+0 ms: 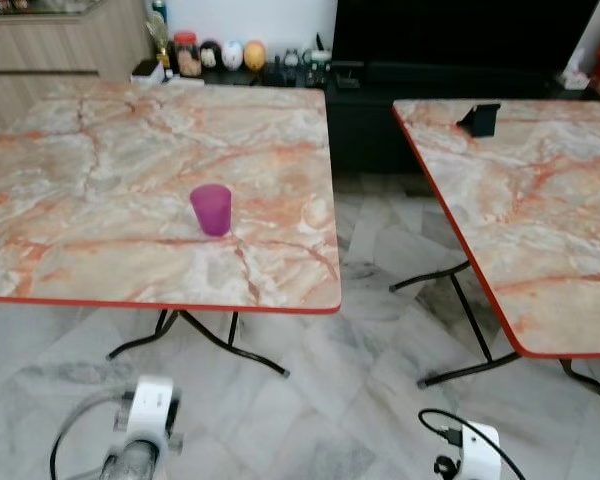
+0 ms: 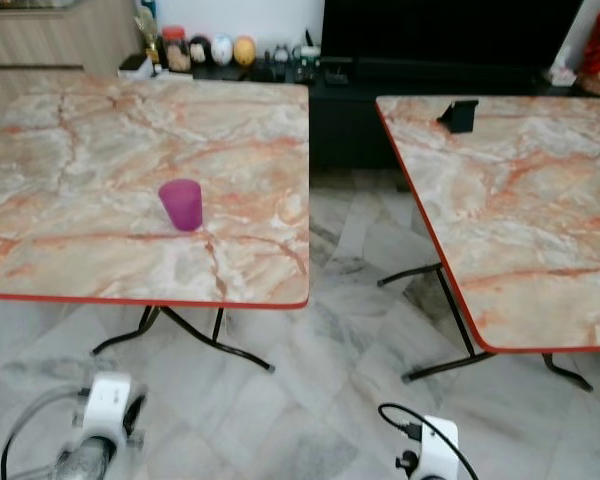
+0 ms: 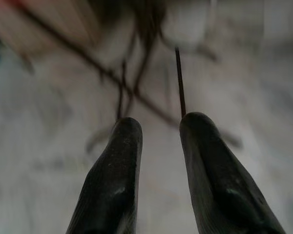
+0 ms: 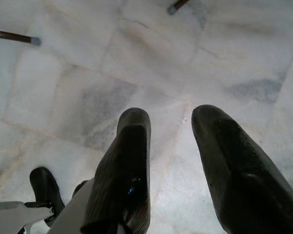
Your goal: Setting the table
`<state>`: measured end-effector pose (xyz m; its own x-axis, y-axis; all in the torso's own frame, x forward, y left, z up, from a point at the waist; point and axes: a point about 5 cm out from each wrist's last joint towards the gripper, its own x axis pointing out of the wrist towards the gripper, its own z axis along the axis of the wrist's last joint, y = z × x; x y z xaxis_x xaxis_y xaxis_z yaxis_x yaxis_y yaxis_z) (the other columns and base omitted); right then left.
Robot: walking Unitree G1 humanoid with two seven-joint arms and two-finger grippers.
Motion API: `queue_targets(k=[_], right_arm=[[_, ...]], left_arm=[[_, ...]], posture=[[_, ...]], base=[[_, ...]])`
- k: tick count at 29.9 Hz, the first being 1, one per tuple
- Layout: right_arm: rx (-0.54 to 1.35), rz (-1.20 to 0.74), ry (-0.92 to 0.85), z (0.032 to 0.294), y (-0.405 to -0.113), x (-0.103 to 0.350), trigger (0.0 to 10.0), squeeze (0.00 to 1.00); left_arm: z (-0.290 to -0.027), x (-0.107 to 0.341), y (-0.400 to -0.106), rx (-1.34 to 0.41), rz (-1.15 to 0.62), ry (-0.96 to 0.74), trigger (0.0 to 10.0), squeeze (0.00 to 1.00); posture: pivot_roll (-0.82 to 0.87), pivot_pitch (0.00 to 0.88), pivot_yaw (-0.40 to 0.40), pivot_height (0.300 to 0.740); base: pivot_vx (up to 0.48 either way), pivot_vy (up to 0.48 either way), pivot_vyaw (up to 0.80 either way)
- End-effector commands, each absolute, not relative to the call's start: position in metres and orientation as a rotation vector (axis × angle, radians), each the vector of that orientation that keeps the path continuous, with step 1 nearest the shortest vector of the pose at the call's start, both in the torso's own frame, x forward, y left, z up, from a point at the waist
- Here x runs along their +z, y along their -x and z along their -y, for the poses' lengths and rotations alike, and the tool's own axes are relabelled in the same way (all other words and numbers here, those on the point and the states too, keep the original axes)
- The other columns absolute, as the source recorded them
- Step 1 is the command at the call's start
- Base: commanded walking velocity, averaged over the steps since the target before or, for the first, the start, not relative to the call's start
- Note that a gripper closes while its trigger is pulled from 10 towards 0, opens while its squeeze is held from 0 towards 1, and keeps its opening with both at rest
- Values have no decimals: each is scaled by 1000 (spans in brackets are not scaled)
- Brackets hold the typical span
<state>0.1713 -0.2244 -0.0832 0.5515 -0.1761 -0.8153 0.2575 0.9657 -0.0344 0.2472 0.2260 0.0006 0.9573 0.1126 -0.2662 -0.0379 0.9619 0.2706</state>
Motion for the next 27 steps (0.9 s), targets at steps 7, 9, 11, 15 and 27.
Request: queue_targets(k=[7, 9, 11, 15, 27], right_arm=[[-261, -972, -83, 228, -166, -85, 10000, 0], [-259, -973, -84, 229, -165, -85, 10000, 0], [-258, -975, -82, 229, -165, -85, 10000, 0], [-249, -981, -72, 230, -165, -85, 10000, 0], [-240, -979, -72, 227, -164, -86, 10000, 0]], left_arm=[[-225, 14, -240, 111, -206, -253, 10000, 0], [-227, 28, -228, 123, -152, -271, 10000, 0], [-227, 36, -226, 133, -123, -283, 10000, 0], [-228, 60, -235, 176, -19, -279, 10000, 0], [-186, 126, -296, 61, 170, -227, 10000, 0]], posture=[[111, 0, -43, 715], [119, 0, -49, 715], [128, 0, -55, 715], [140, 0, -63, 715], [120, 0, -50, 715]], base=[[0, 0, 0], [0, 0, 0], [0, 0, 0], [0, 0, 0], [0, 0, 0]])
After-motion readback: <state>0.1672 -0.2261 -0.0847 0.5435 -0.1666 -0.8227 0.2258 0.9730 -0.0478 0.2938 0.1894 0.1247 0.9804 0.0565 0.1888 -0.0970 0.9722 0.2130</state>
